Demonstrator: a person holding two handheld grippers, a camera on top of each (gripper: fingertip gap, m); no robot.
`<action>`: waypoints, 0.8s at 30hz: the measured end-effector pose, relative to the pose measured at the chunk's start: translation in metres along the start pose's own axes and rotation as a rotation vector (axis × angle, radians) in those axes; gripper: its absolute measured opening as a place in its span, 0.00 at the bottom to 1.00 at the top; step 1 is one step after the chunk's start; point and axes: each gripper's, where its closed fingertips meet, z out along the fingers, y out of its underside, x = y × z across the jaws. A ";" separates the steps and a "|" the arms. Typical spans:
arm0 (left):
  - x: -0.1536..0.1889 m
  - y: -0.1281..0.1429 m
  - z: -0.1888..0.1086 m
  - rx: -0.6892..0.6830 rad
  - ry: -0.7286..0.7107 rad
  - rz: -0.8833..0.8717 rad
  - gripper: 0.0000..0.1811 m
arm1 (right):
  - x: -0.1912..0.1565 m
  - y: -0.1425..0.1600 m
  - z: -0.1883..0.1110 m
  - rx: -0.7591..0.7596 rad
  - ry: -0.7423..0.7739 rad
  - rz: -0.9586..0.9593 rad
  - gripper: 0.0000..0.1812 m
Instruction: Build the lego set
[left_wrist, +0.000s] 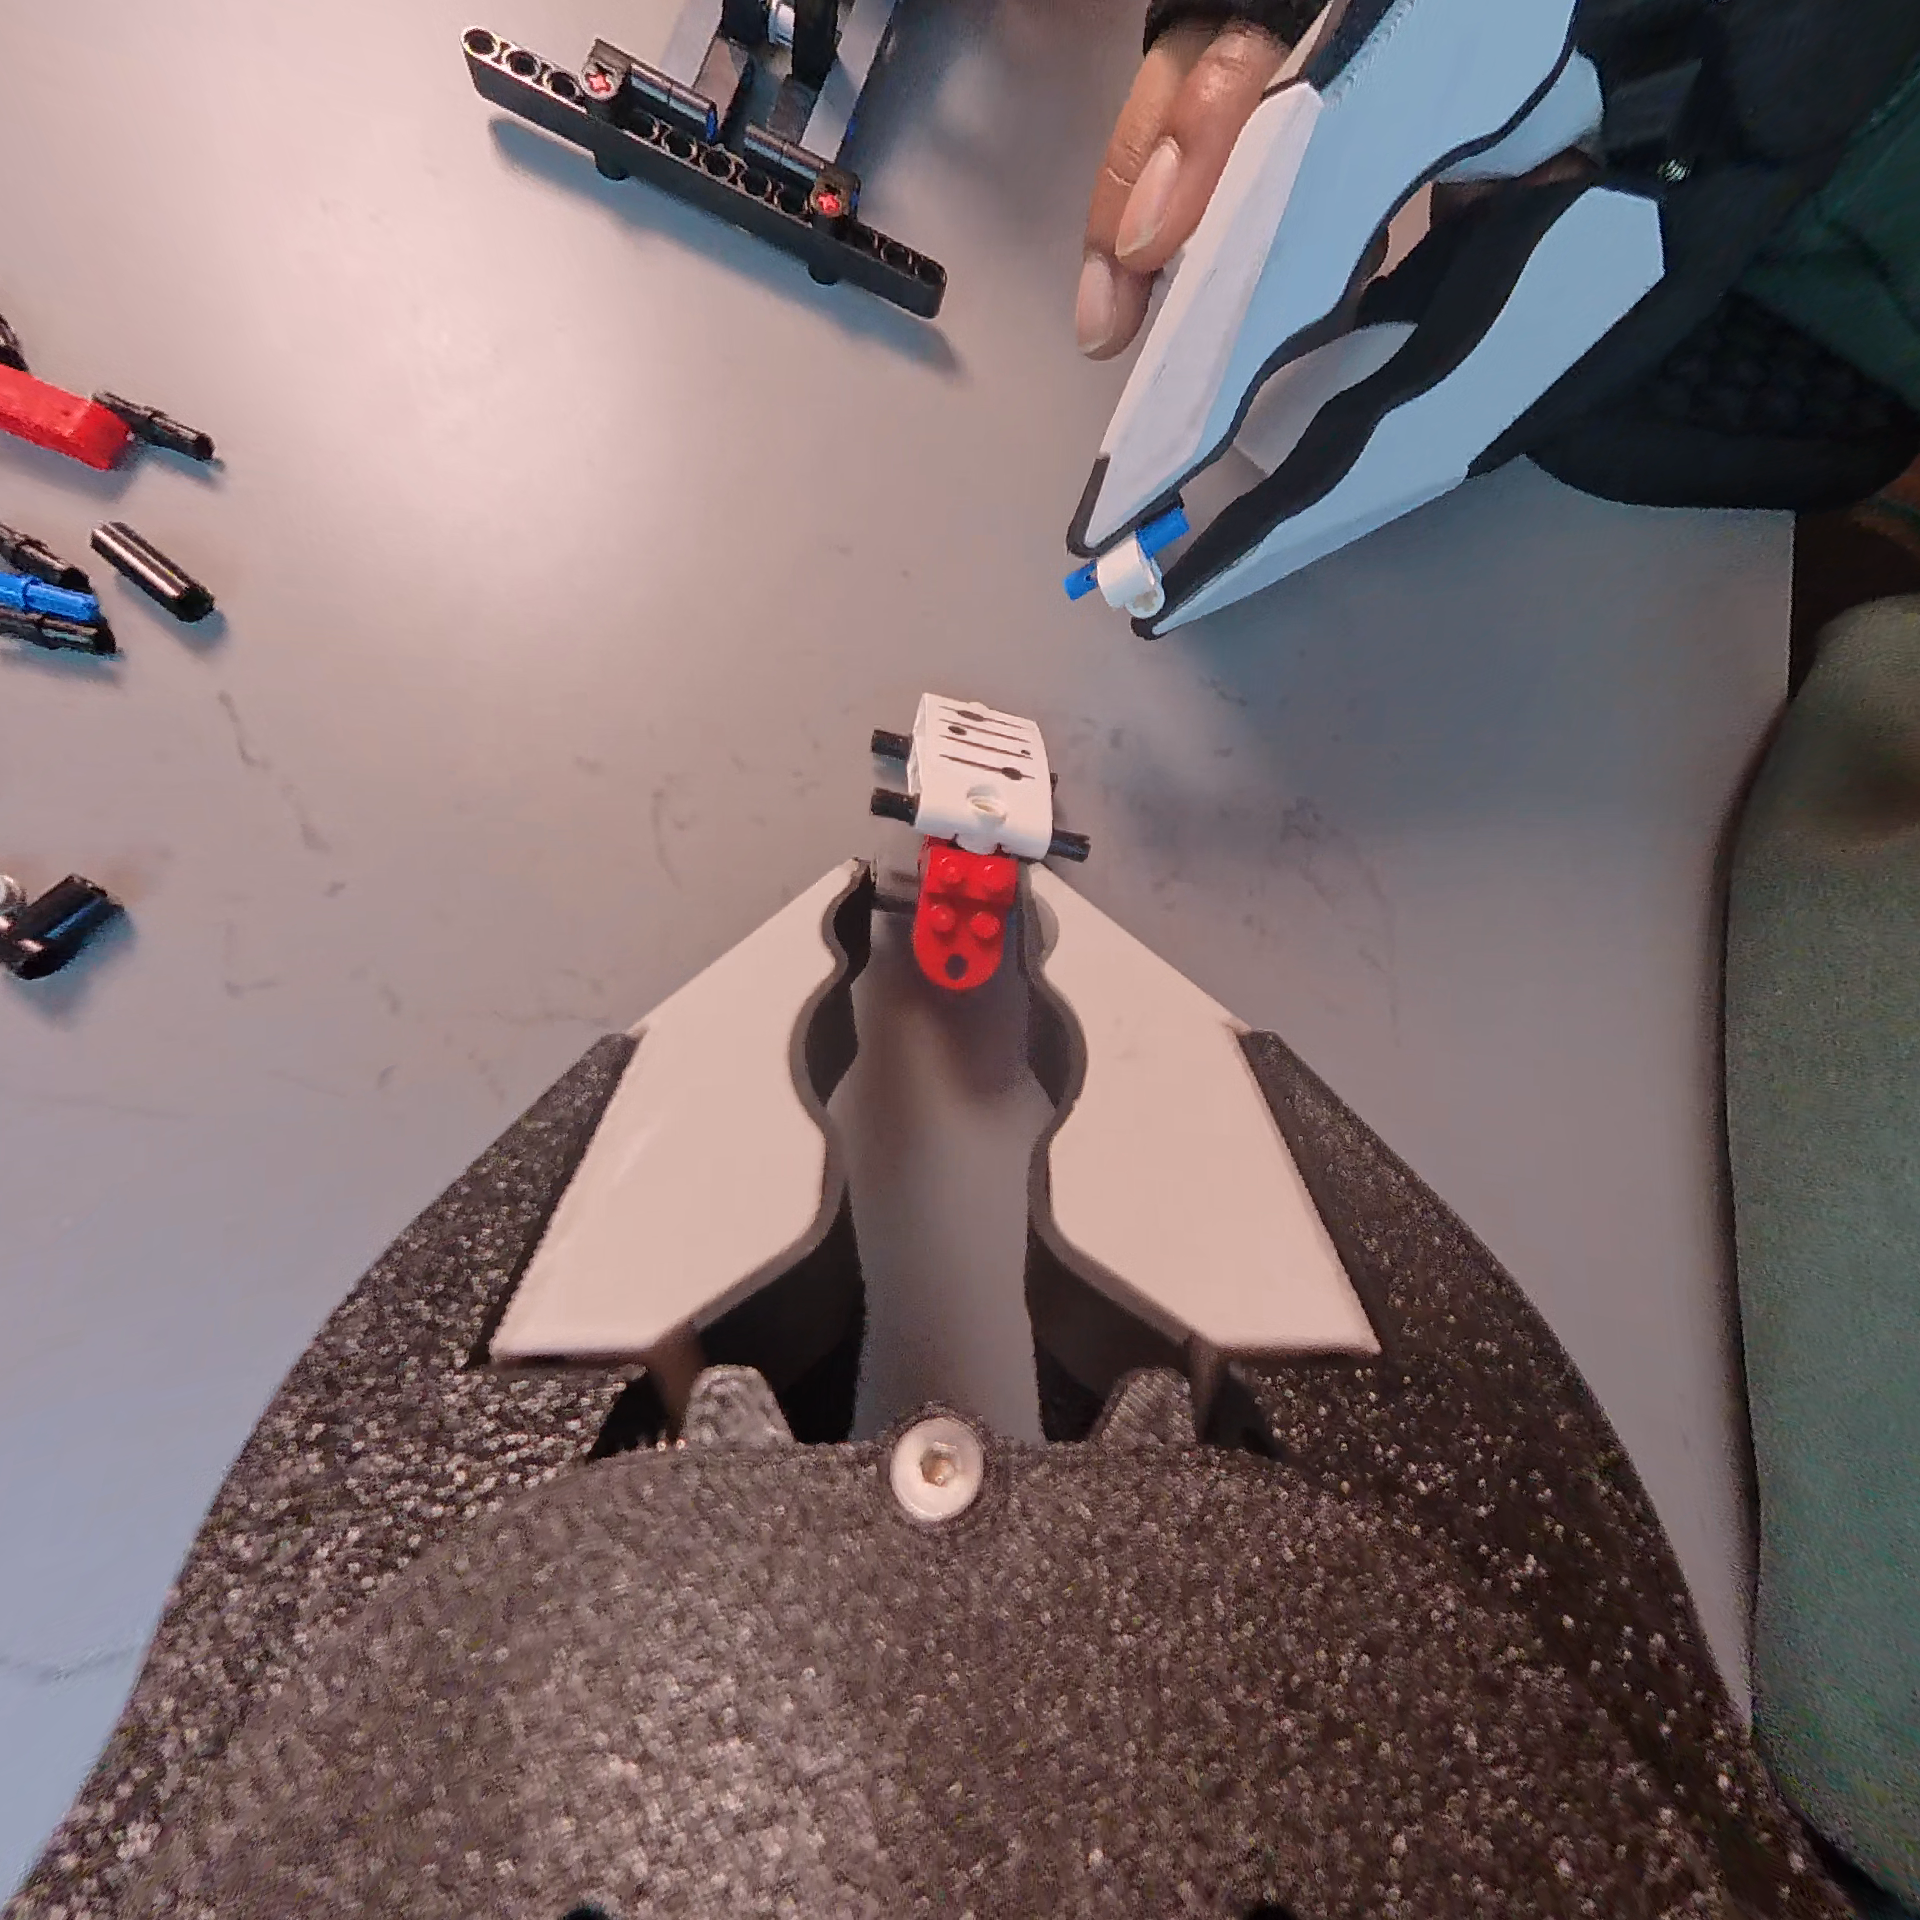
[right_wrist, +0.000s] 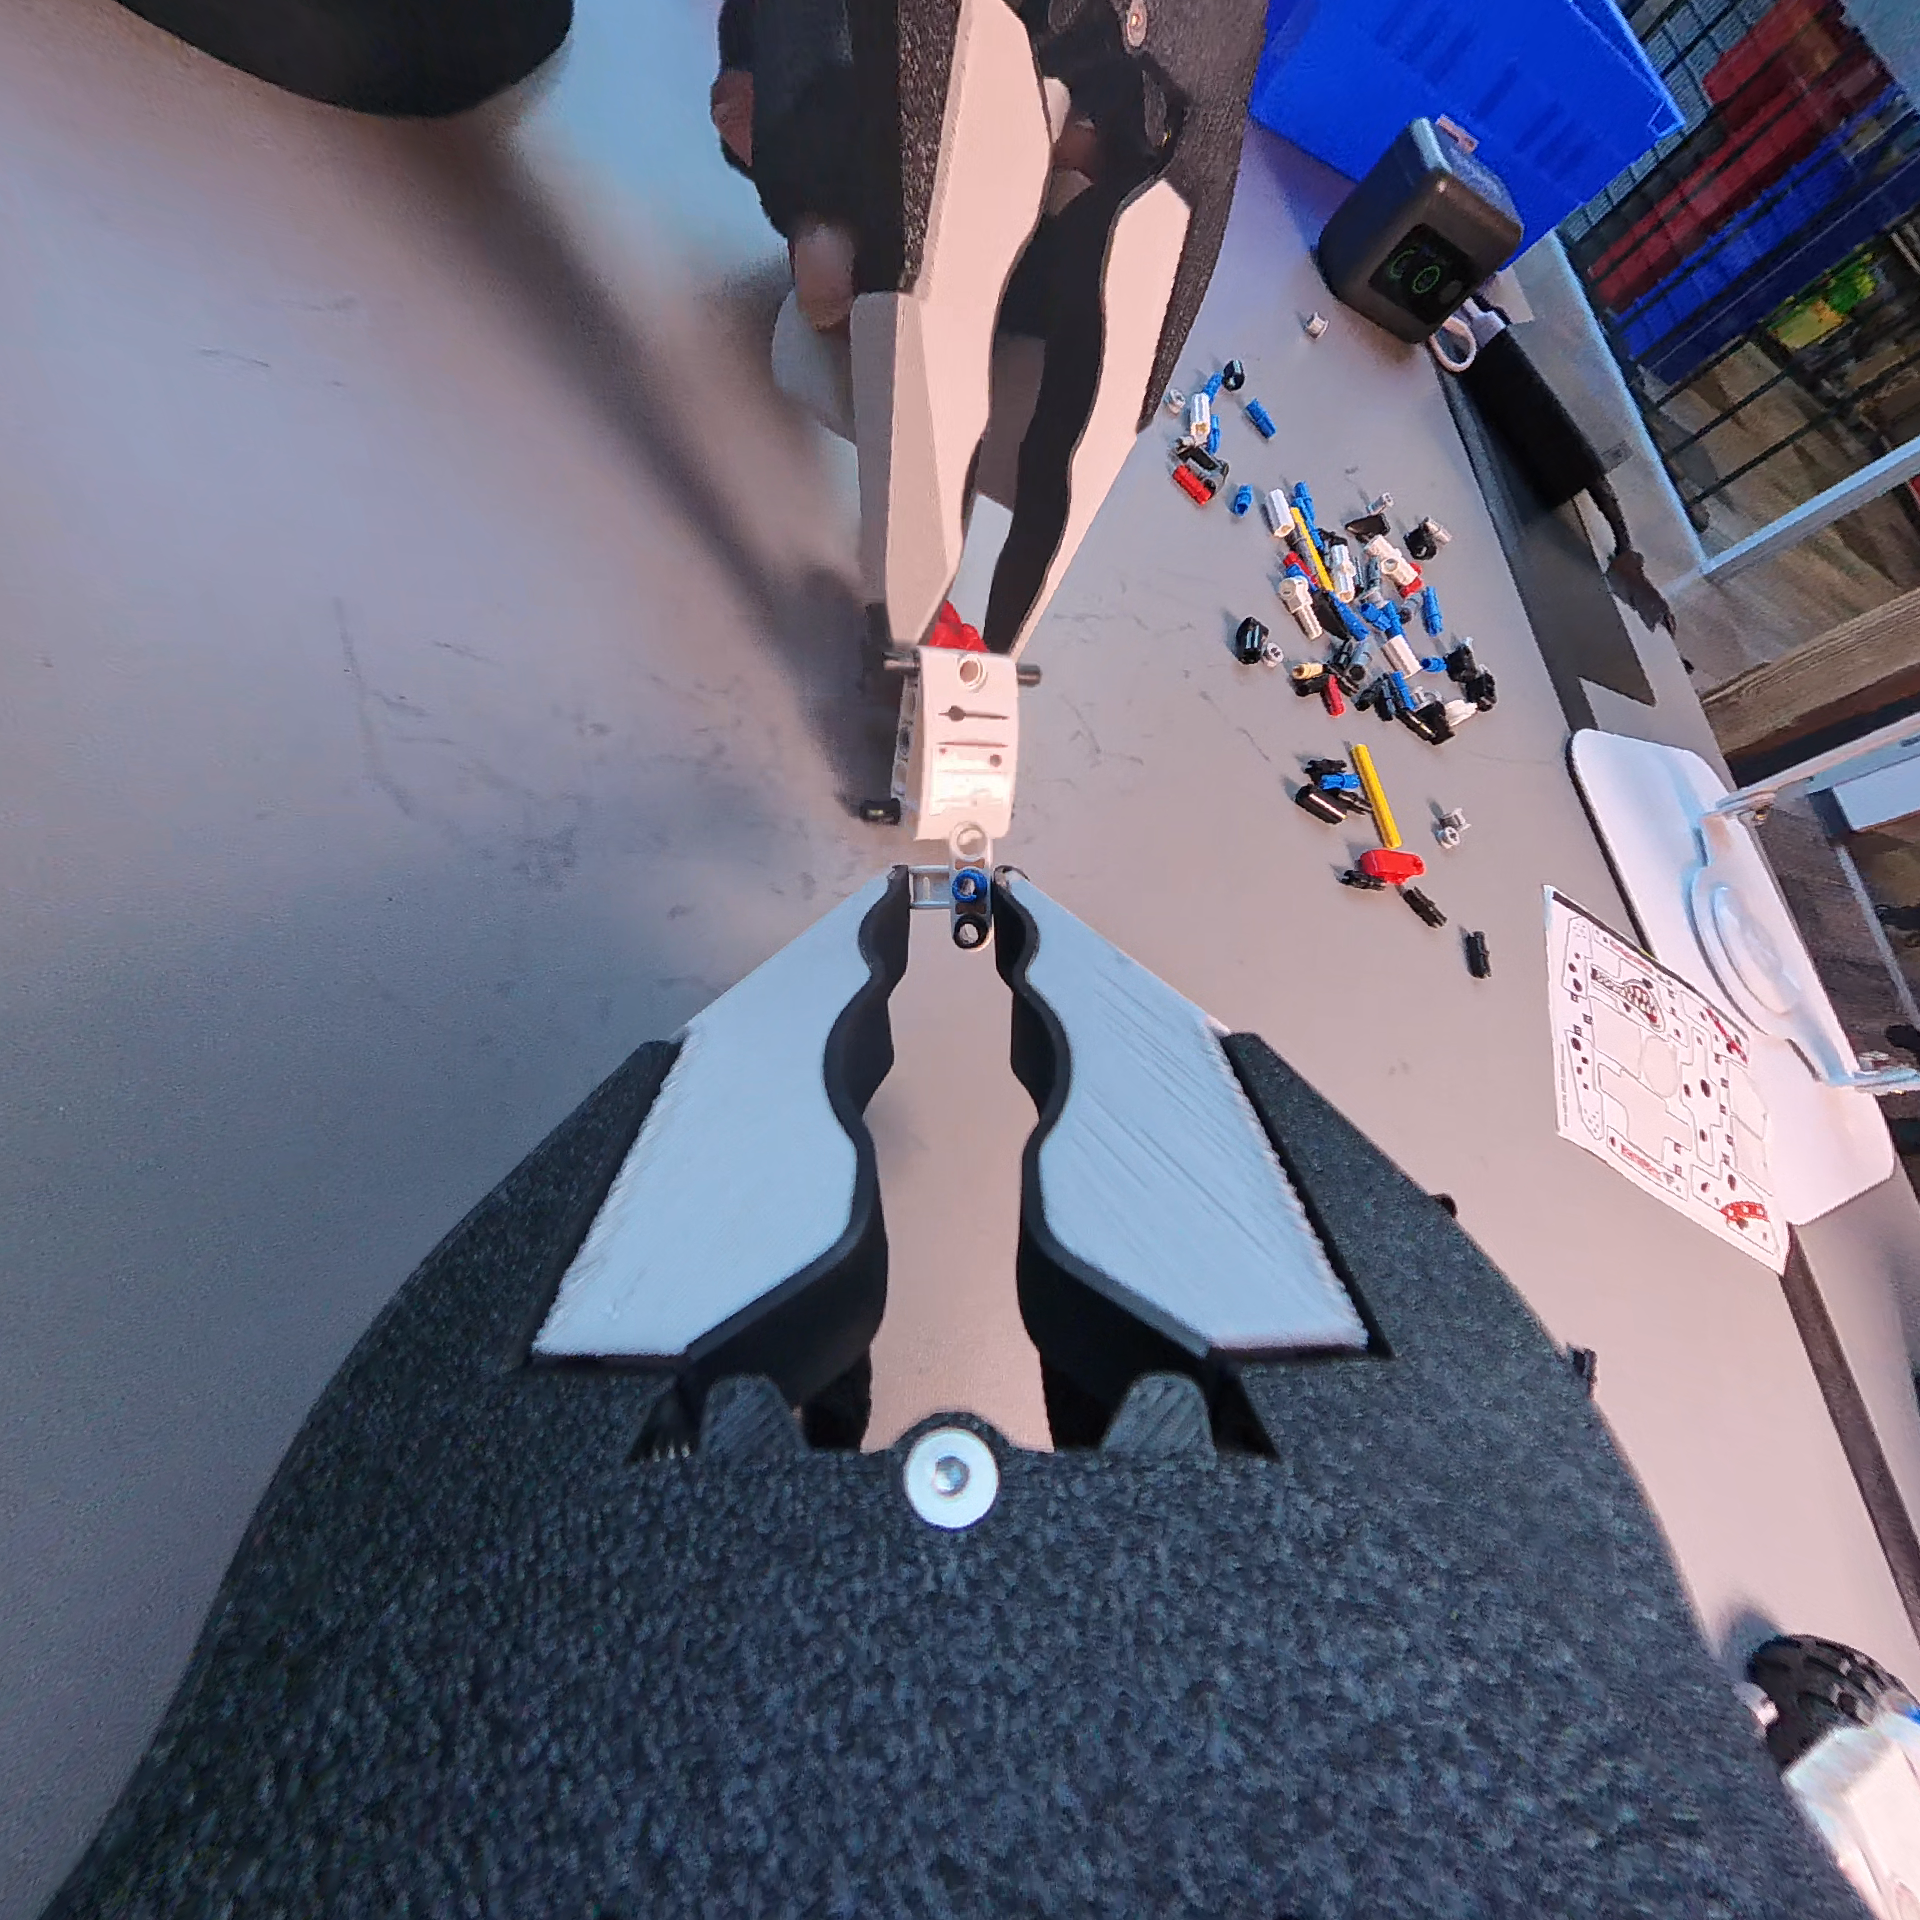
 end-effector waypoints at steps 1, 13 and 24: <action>0.000 -0.002 0.002 0.010 -0.006 -0.010 0.15 | 0.000 -0.001 0.000 0.003 0.002 0.000 0.09; -0.008 -0.015 0.011 0.112 -0.061 -0.177 0.15 | 0.004 0.002 0.004 -0.001 0.031 -0.003 0.09; -0.004 -0.014 0.006 0.102 -0.059 -0.121 0.20 | 0.006 0.004 0.004 -0.001 0.040 0.000 0.09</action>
